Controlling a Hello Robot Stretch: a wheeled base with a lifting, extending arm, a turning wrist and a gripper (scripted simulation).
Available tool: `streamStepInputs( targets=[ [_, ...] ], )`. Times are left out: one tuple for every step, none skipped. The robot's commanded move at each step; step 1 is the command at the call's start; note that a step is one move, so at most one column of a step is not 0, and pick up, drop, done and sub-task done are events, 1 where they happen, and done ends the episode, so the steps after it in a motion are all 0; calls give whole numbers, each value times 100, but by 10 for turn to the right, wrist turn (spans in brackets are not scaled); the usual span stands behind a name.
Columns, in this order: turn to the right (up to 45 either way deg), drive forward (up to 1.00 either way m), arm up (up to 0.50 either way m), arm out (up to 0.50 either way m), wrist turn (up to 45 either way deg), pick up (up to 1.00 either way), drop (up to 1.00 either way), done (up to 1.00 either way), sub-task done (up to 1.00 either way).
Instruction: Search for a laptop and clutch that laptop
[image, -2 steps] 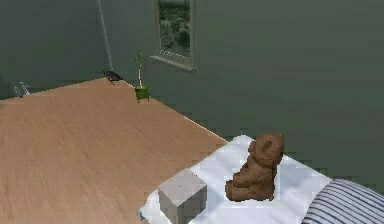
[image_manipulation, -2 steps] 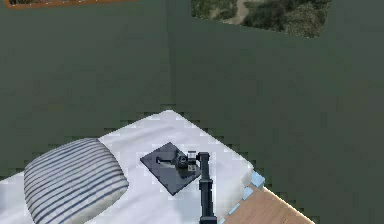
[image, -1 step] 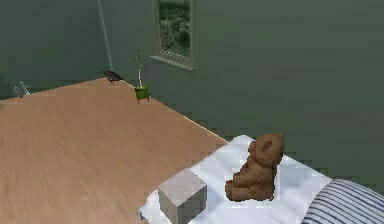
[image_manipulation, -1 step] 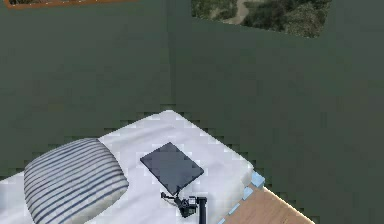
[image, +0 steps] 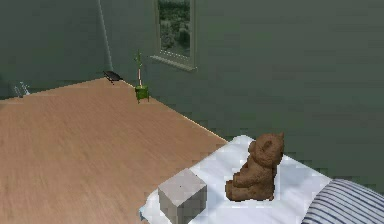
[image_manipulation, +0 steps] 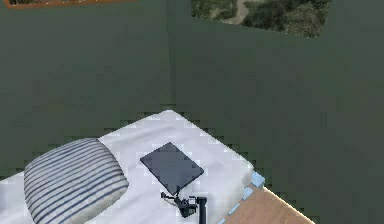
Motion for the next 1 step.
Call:
streamStepInputs(
  targets=[
    [0, 0, 10, 0, 0, 0, 0, 0, 0]
  ],
)
